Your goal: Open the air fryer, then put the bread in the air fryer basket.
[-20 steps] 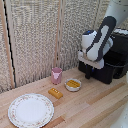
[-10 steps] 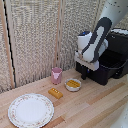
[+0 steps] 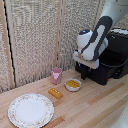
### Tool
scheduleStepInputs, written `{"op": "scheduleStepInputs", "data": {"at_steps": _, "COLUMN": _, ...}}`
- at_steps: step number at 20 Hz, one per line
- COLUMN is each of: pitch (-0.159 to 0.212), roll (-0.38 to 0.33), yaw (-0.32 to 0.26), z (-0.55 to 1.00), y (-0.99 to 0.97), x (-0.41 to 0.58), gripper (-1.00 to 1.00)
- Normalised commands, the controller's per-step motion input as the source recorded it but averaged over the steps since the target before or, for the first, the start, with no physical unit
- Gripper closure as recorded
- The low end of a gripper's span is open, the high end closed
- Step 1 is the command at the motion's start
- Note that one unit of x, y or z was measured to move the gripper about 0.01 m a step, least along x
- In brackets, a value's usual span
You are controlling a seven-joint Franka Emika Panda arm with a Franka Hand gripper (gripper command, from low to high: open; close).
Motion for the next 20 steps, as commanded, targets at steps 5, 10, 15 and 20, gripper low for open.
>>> {"op": "scheduleStepInputs", "data": {"at_steps": 5, "pitch": 0.010, "roll": 0.003, "yaw": 0.000, "z": 0.82, "y": 0.35, "x": 0.000, "gripper": -1.00}}
{"op": "scheduleStepInputs", "data": {"at_steps": 10, "pitch": 0.010, "roll": 0.045, "yaw": 0.073, "z": 0.65, "y": 0.60, "x": 0.000, "gripper": -1.00}}
{"op": "scheduleStepInputs", "data": {"at_steps": 15, "pitch": 0.092, "roll": 0.109, "yaw": 0.142, "z": 0.51, "y": 0.46, "x": 0.003, "gripper": -1.00}}
{"op": "scheduleStepInputs", "data": {"at_steps": 20, "pitch": 0.210, "roll": 0.168, "yaw": 0.181, "z": 0.32, "y": 0.32, "x": 0.034, "gripper": -1.00}}
